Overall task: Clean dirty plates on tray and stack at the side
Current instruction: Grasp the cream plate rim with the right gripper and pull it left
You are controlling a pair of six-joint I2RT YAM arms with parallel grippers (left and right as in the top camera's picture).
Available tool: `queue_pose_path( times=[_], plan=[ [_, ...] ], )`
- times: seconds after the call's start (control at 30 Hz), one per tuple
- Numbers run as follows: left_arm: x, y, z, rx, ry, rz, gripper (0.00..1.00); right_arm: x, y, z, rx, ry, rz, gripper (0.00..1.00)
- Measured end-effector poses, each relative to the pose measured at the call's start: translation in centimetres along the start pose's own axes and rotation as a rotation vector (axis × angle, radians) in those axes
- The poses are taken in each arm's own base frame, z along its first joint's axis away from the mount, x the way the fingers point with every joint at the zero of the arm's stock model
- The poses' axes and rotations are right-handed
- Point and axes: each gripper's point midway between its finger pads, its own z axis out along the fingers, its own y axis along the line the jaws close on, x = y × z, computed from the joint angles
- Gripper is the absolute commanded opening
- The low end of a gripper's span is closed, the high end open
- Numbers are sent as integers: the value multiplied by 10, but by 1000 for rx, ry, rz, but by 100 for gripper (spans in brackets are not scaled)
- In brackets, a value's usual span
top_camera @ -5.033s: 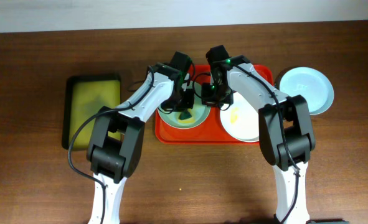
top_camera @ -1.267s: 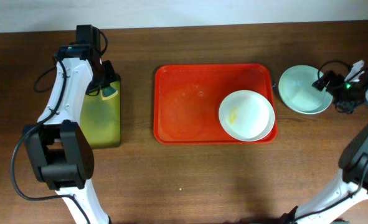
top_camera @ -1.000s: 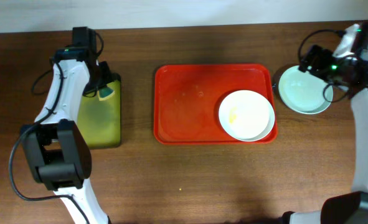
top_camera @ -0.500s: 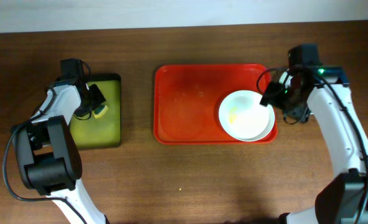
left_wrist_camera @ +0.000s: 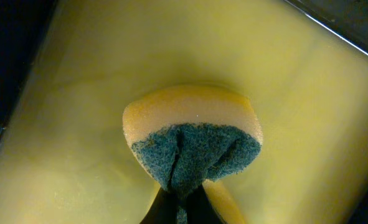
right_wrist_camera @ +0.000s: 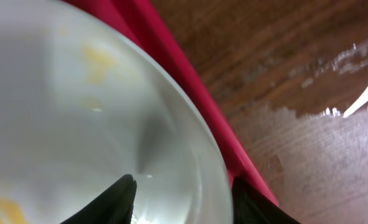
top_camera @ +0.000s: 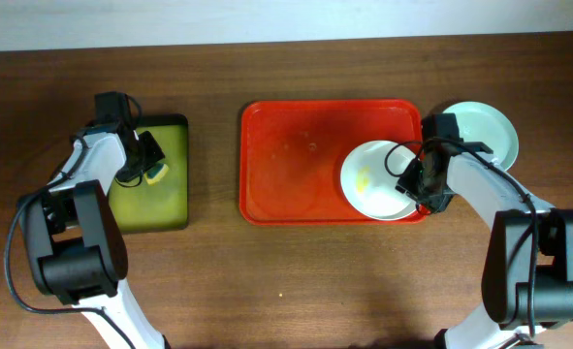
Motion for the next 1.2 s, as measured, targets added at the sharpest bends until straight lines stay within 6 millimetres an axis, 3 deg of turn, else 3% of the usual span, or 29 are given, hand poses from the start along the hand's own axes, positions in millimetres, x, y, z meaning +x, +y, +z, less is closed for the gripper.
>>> queue_pose_path(
  times=[0.13,0.27,0.37,0.47,0.53,0.63,0.9,0.97,1.07,1.2],
  plan=[
    [0,0,0,0,0,0,0,-14,15,-1,-64,-60,-150,50],
    [0,0,0,0,0,0,0,-5,29,-2,-127,-32,-298,56],
    [0,0,0,0,0,0,0,-13,22,-2,-94,-56,-321,54],
    [0,0,0,0,0,0,0,-42,14,-7,-102,-132,-338,47],
    [0,0,0,0,0,0,0,-47,12,-6,-110,-141,-347,46],
    [0,0,0,0,0,0,0,-44,16,-3,-124,-133,-383,39],
    [0,0,0,0,1,0,0,-31,30,-2,-111,-123,-455,40],
    [0,0,0,0,0,0,0,-26,28,-7,-90,-81,-458,40],
    [0,0,0,0,0,0,0,-38,38,-24,-97,-96,-460,40],
    [0,0,0,0,0,0,0,-35,40,-24,-112,-80,-461,39]
  ],
)
